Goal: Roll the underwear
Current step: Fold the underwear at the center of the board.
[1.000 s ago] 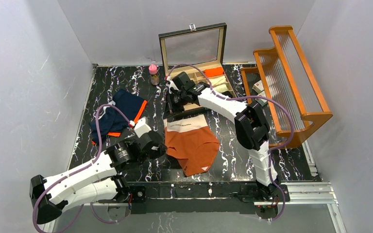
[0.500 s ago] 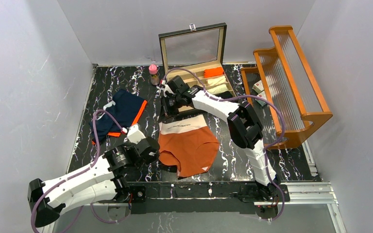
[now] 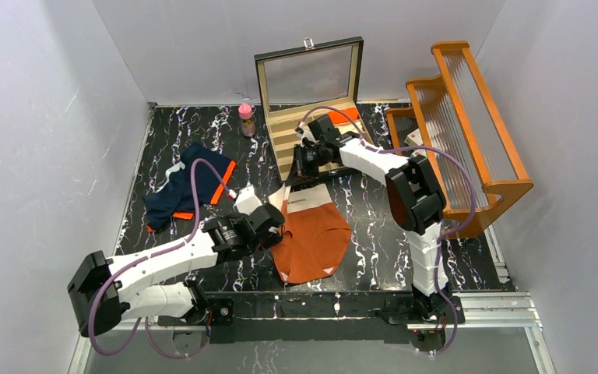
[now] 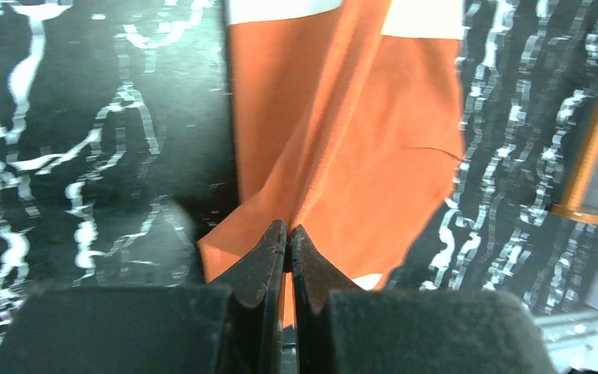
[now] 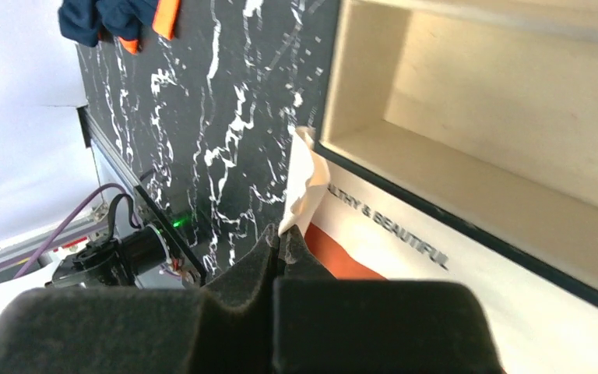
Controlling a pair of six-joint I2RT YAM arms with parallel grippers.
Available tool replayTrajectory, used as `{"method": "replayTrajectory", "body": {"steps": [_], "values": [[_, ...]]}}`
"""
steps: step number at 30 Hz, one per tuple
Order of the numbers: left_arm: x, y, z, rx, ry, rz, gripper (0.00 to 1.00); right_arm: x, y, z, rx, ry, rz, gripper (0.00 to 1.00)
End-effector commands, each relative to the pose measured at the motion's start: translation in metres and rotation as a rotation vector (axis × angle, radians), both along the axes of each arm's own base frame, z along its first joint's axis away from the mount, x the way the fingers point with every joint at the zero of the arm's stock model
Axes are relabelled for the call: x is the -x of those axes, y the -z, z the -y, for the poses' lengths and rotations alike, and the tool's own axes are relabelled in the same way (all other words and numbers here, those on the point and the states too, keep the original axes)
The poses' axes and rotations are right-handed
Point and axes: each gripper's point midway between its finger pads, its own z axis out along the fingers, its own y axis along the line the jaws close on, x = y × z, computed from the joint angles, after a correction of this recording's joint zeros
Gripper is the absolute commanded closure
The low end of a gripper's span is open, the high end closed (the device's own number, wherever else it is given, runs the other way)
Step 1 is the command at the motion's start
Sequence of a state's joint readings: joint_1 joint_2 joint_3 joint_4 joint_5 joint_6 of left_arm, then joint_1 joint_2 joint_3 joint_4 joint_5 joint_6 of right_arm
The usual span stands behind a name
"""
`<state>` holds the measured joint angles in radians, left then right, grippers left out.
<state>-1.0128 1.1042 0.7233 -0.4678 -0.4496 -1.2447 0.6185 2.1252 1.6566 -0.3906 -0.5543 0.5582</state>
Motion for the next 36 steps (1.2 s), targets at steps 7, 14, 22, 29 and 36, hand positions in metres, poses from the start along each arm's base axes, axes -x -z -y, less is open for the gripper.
{"method": "replayTrajectory", "body": {"steps": [7, 14, 22, 29, 36], "values": [[-0.011, -0.028, 0.088, 0.158, 0.198, -0.039, 1.00, -0.019, -0.010, 0.056, 0.016, 0.047, 0.094, 0.99], [-0.012, -0.018, 0.139, 0.255, 0.289, -0.113, 1.00, -0.020, 0.010, 0.082, 0.063, 0.026, 0.077, 0.99], [-0.019, -0.023, 0.182, 0.380, 0.323, -0.137, 1.00, -0.020, 0.031, 0.096, 0.117, 0.010, 0.079, 0.99], [-0.024, -0.009, 0.186, 0.341, 0.313, -0.152, 1.00, -0.024, 0.036, 0.100, 0.135, 0.014, 0.096, 0.99], [-0.026, 0.011, 0.177, 0.268, 0.292, -0.164, 1.00, -0.028, 0.026, 0.099, 0.116, 0.016, 0.133, 0.99]]}}
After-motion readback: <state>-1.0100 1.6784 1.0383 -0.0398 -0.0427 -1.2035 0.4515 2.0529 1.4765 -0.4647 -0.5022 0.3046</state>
